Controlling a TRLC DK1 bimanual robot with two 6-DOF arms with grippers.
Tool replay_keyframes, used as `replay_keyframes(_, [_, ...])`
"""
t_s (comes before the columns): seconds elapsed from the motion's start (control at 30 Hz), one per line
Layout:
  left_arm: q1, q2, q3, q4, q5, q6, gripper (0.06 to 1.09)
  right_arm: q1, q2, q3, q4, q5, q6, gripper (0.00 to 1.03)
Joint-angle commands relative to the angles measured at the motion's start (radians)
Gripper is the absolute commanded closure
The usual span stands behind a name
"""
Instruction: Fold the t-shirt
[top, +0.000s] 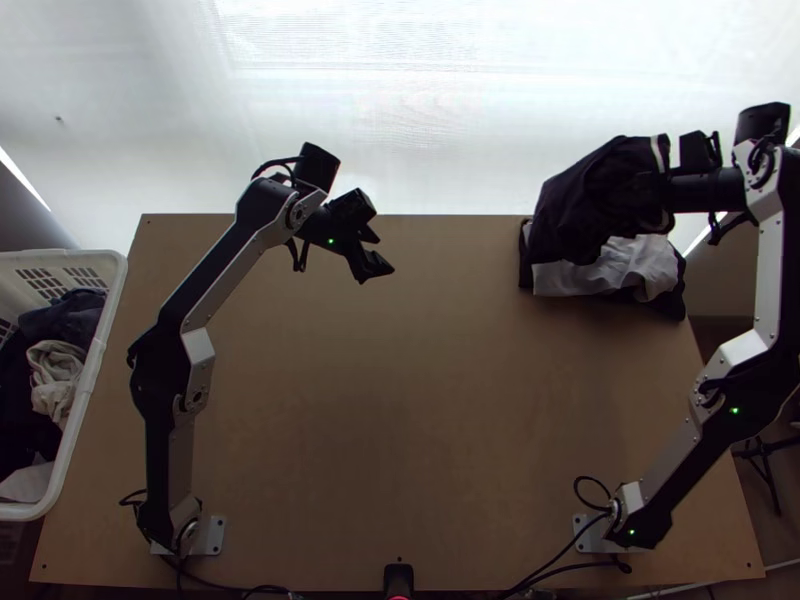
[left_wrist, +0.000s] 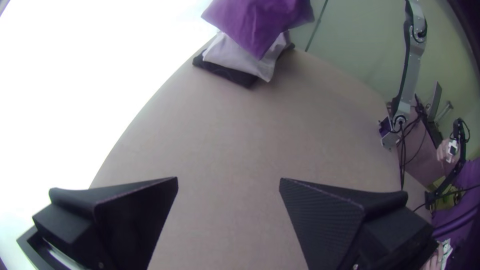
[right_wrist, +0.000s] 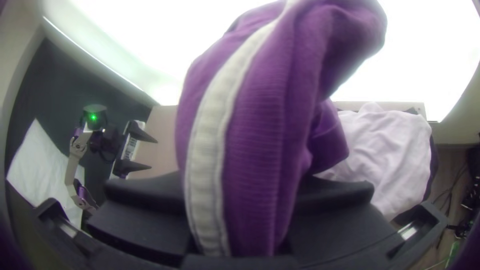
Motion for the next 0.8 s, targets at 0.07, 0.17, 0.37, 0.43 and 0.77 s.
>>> replay_keyframes(0.07, [-0.001, 0.006, 0.007, 0.007, 0.000, 0.001, 0.10, -0.114, 0.059, 0.010, -0.090, -0.136, -0.115, 1.00])
replay_keyframes(0.17, [-0.001, 0.008, 0.010, 0.009, -0.002, 0.001, 0.10, -0.114, 0.071, 0.010, -0.113, -0.142, -0.142, 1.00])
replay_keyframes(0.37, [-0.001, 0.009, 0.015, 0.012, -0.002, 0.000, 0.10, -0.100, 0.117, 0.012, -0.147, -0.168, -0.204, 1.00])
replay_keyframes(0.43, [-0.001, 0.009, 0.015, 0.012, -0.002, -0.002, 0.10, -0.096, 0.132, 0.018, -0.147, -0.175, -0.211, 1.00])
replay_keyframes(0.77, [-0.003, -0.001, 0.016, 0.012, -0.012, -0.003, 0.10, -0.073, 0.249, 0.069, -0.096, -0.187, -0.225, 1.00])
